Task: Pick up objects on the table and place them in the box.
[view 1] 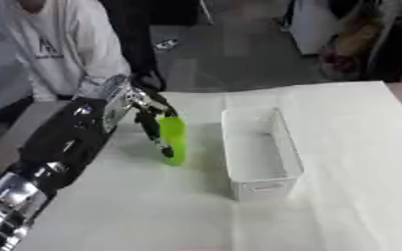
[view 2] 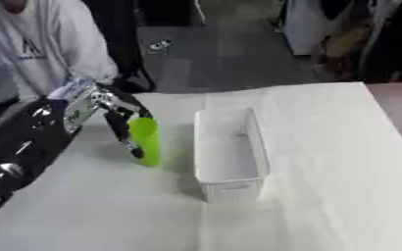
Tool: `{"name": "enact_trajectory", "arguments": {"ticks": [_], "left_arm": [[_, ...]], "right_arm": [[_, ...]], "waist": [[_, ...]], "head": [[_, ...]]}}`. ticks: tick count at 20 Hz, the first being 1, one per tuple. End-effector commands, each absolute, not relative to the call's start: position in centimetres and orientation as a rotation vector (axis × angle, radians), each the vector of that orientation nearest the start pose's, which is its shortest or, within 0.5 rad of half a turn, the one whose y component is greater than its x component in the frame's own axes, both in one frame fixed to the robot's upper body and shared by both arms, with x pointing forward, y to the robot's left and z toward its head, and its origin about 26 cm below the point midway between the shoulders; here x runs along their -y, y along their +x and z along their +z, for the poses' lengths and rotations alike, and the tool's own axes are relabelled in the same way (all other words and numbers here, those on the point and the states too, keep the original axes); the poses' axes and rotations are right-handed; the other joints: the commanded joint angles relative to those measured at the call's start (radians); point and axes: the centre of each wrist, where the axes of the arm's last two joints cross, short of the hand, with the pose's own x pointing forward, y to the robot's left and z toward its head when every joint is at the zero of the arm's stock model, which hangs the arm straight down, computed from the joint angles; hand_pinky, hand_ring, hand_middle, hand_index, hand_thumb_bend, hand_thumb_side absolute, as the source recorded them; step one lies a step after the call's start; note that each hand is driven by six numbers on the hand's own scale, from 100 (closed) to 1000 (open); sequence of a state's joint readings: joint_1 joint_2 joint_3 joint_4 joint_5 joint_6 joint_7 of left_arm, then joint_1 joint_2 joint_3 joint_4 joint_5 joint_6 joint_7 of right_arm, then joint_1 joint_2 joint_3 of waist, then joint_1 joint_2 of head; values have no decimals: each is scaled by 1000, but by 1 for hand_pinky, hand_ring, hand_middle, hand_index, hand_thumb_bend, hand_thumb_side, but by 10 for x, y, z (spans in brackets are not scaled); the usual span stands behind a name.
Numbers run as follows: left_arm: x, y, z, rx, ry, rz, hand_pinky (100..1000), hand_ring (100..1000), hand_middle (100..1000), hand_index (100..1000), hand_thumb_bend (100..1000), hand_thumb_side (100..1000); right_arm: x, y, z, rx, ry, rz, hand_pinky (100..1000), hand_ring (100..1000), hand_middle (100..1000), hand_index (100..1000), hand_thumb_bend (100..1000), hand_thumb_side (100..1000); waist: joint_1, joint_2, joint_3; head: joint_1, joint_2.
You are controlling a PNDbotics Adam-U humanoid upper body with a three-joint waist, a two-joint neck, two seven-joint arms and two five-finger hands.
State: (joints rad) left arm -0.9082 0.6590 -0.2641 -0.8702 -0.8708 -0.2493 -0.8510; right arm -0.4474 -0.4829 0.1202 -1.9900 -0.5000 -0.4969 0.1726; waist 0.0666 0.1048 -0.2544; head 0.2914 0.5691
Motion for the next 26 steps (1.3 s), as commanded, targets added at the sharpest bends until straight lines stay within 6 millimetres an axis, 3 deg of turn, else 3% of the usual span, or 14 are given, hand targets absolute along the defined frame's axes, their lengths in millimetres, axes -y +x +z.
{"name": "enact_trajectory", "arguments": {"ticks": [1, 16, 21, 24, 26], "left_arm": [[-364, 464, 213, 716, 668, -1830, 379, 454, 834, 989, 871, 589], [-366, 465, 206, 677, 675, -1823, 333, 405, 789, 979, 857, 582], [-366, 465, 206, 660, 689, -1822, 281, 331, 694, 969, 843, 580], [-366, 464, 206, 657, 696, -1824, 273, 322, 681, 963, 838, 576], [-366, 464, 206, 659, 699, -1824, 259, 311, 667, 931, 782, 555]], "right_arm": [[240, 307, 250, -3254, -708, -686, 304, 454, 538, 670, 164, 619], [240, 307, 252, -3247, -714, -694, 305, 454, 537, 670, 164, 618], [240, 307, 252, -3246, -714, -694, 305, 454, 537, 669, 161, 619], [240, 307, 252, -3246, -714, -696, 305, 454, 537, 669, 161, 619], [240, 307, 252, -3246, -713, -696, 305, 454, 537, 669, 160, 619]], "waist": [[-2, -12, -1], [-1, -9, -4], [-1, -9, -4], [-1, -9, -4], [-1, -9, -4]], "head": [[11, -1], [11, 2], [11, 3], [11, 4], [11, 4]]}}
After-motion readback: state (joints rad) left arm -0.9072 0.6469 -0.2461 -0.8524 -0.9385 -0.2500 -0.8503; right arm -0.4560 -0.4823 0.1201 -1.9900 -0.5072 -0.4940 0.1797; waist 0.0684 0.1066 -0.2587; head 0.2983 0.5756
